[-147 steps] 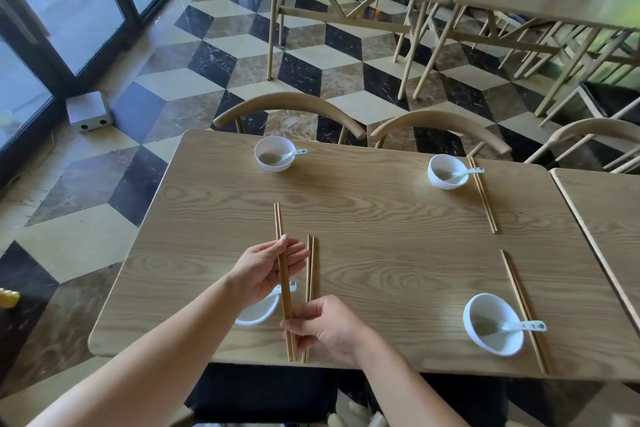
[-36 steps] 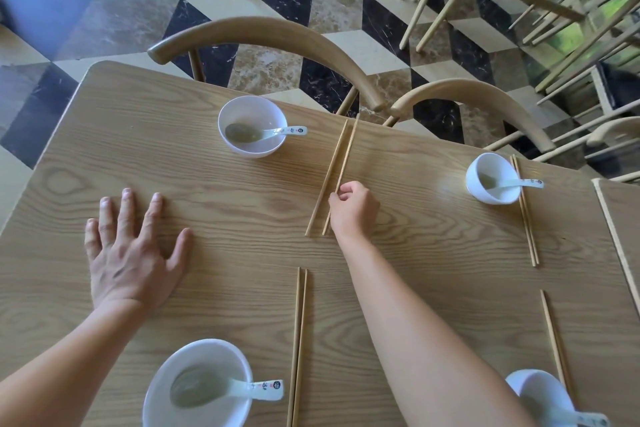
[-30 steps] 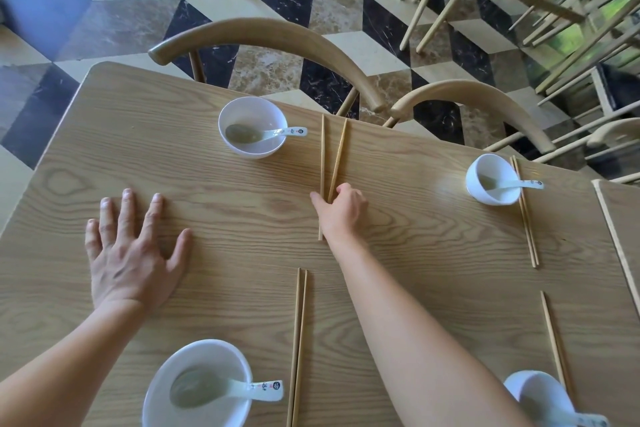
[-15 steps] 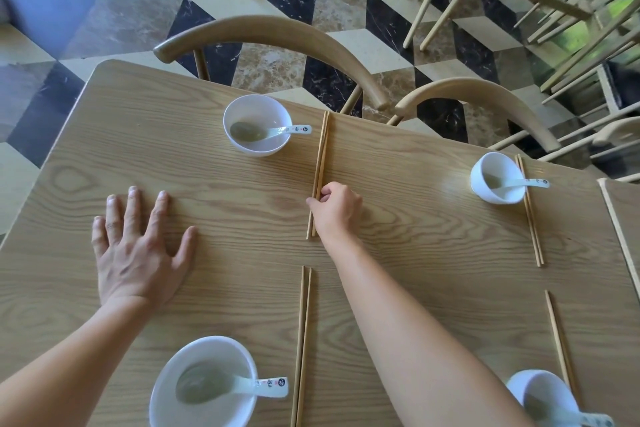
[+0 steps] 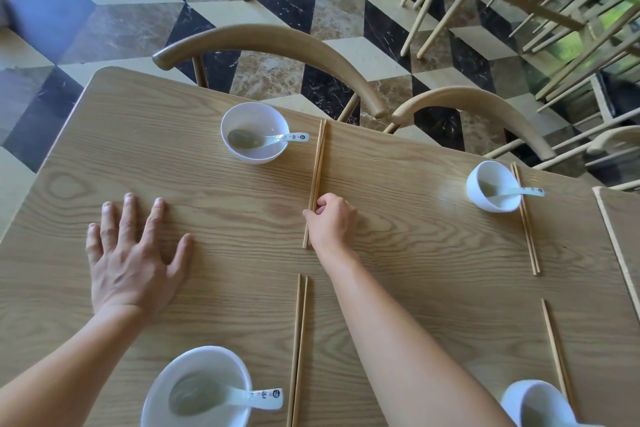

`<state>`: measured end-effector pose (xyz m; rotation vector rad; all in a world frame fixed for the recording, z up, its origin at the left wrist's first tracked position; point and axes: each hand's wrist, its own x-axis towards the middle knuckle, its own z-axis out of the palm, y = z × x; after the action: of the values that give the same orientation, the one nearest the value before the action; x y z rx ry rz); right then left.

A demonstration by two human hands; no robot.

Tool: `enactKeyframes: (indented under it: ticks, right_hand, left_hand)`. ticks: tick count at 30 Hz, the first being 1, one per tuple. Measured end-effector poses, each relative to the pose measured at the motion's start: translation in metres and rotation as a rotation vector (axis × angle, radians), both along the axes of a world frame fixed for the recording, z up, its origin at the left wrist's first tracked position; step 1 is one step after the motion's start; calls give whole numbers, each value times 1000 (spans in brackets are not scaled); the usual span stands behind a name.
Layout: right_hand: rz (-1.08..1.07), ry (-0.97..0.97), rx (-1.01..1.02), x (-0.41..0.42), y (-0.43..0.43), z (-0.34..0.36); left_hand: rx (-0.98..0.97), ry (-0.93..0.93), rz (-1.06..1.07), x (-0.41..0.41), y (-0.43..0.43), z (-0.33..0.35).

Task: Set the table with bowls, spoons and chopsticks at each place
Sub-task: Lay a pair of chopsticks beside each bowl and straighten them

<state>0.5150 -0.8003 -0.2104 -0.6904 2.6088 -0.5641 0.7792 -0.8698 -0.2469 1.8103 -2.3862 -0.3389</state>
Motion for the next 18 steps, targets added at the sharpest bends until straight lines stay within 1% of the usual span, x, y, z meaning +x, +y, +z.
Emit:
enactKeyframes:
  ticks: [18]
  right_hand:
    - [0,35,-9,2,-1,2]
  left_hand:
    - [11,-5,5,0,1,1]
